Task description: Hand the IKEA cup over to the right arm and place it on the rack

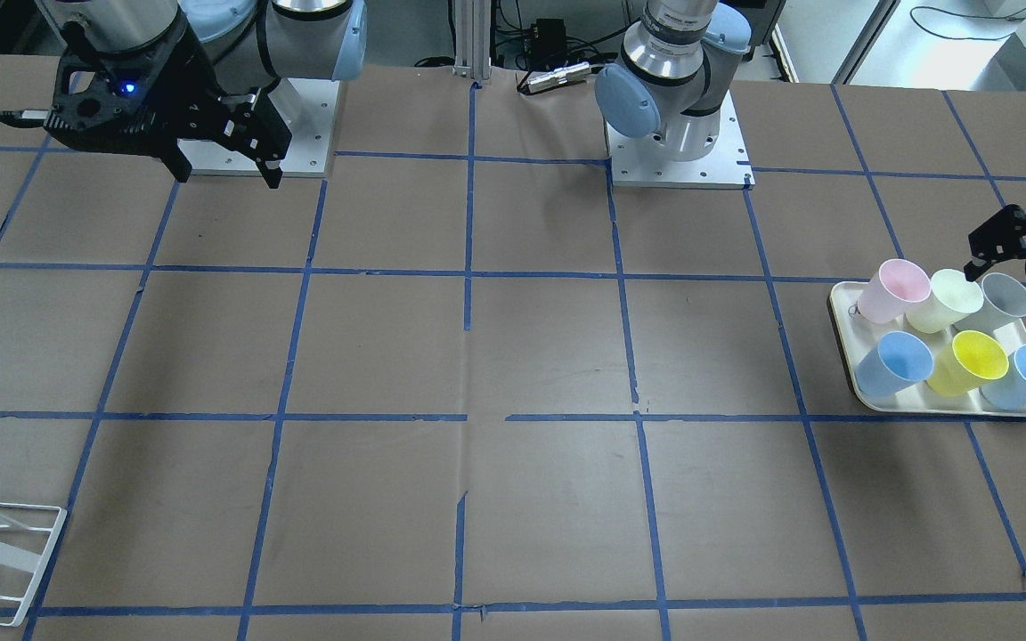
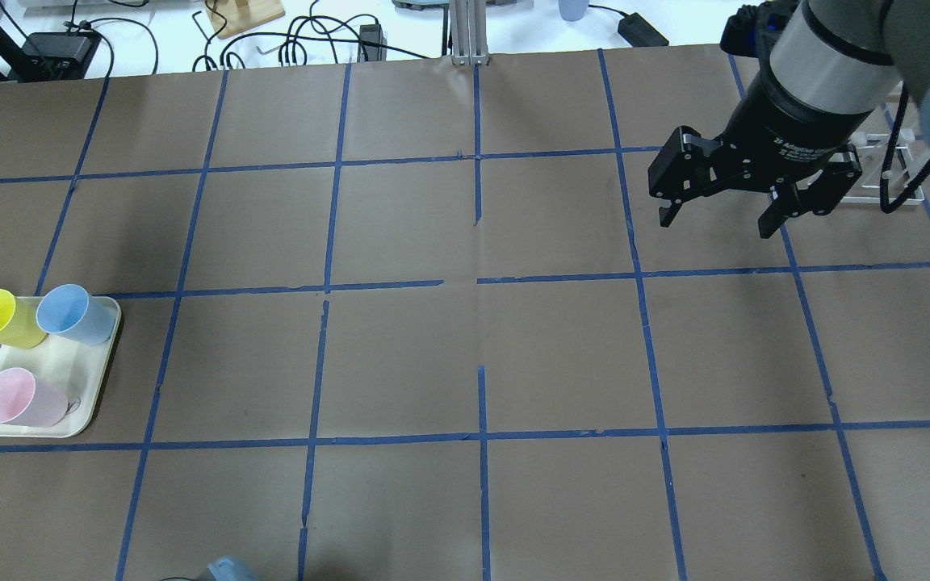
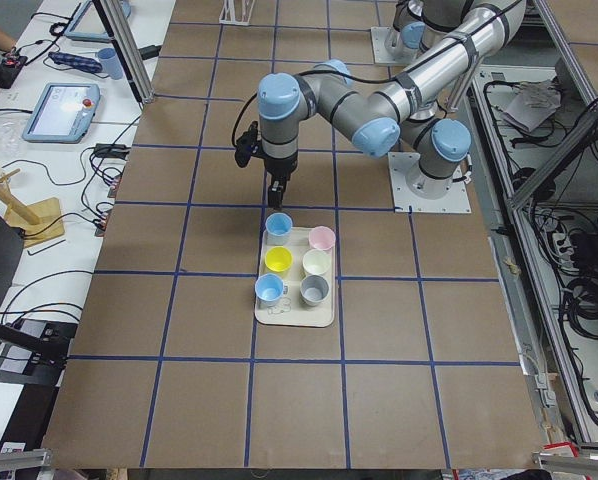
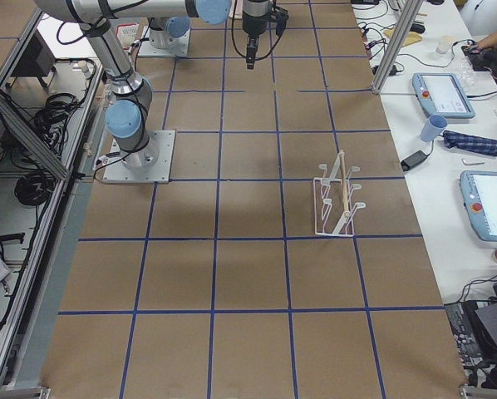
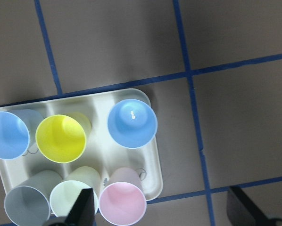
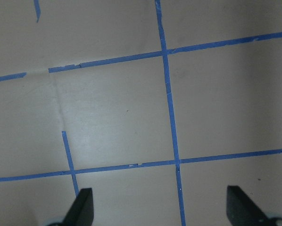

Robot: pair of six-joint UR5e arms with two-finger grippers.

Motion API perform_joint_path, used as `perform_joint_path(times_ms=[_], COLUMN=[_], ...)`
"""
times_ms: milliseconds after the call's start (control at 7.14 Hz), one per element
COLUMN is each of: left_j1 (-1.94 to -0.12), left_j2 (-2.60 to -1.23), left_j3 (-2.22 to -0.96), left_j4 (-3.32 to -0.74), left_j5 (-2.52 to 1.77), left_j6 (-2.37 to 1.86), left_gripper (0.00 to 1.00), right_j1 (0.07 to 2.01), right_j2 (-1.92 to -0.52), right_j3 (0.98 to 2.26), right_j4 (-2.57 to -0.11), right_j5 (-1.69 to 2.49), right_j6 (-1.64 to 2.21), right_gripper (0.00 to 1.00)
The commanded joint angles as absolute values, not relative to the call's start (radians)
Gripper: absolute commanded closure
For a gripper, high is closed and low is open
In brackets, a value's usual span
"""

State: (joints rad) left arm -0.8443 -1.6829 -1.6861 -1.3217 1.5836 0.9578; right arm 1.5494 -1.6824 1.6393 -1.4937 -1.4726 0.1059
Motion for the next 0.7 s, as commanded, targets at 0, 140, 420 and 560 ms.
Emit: perform_joint_path(times_ms=[0, 140, 420, 560], left_j1=[-0.737, -0.662, -0.621, -0.624], left_j2=[-1.759, -1.805, -1.845, -1.829], left_j3=[-1.692, -1.695, -1.701, -1.733], left_j4=[-1.24, -1.218, -1.228, -1.273], left_j5=[1.568, 1.51, 1.509, 1.508], left_j6=[1.058, 1.106, 1.095, 1.001], left_gripper=[0.0, 0.0, 0.0, 0.0], right_j1=[1.551, 1.549, 1.549, 1.548], right_j2=[-1.691, -1.683, -1.681, -1.669], right_j3=[1.646, 1.64, 1.654, 1.655], right_j4=[-1.494, -1.496, -1.505, -1.508], right_j5=[-1.415, -1.232, -1.024, -0.873], right_j6=[0.095, 0.095, 0.097, 0.097], right_gripper=[0.0, 0.0, 0.0, 0.0])
